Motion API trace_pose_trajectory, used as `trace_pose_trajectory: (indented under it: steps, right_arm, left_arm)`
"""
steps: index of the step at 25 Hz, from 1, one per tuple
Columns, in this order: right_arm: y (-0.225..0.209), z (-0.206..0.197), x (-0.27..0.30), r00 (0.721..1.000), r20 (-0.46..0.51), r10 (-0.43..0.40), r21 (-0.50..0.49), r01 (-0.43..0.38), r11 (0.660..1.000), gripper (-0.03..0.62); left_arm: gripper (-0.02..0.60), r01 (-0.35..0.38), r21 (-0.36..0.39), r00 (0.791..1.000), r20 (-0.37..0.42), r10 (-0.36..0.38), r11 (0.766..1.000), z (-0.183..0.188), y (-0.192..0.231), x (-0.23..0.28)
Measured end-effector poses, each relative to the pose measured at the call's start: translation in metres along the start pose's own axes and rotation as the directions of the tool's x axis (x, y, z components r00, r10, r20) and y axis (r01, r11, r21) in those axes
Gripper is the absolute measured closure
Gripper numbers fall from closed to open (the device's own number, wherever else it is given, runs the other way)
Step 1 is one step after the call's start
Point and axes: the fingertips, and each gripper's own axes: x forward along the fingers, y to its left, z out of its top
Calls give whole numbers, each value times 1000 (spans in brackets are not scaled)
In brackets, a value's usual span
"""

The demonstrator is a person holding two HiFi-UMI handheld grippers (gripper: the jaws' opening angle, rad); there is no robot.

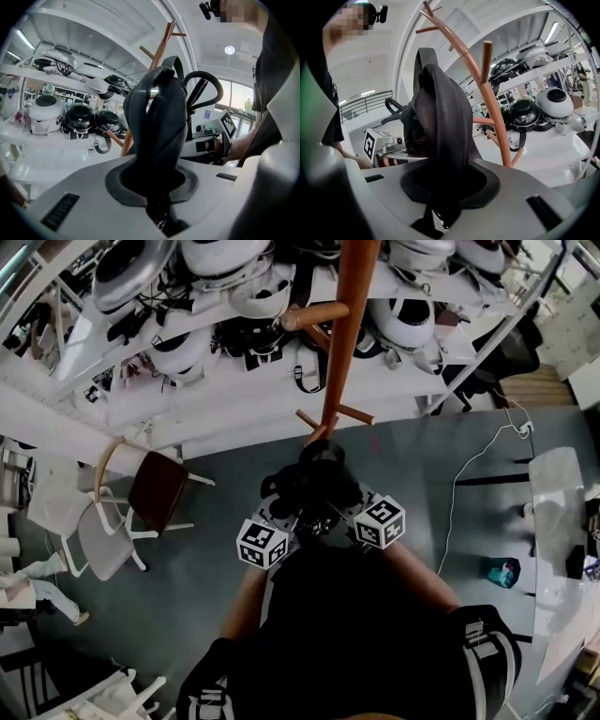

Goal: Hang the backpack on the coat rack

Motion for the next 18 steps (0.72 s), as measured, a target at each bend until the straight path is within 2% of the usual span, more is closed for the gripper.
trace_pose_trajectory:
  steps: [11, 18]
  right_arm:
    - [-12, -16, 38, 996, -4, -86, 72, 86, 994, 480]
    - [-19, -26, 62, 991, -4, -131, 104, 130, 986, 480]
  left_arm:
    - [514, 77, 24, 993, -92, -75, 997, -18, 39, 9]
    - [514, 111, 20, 987, -123, -108, 994, -31, 63, 13]
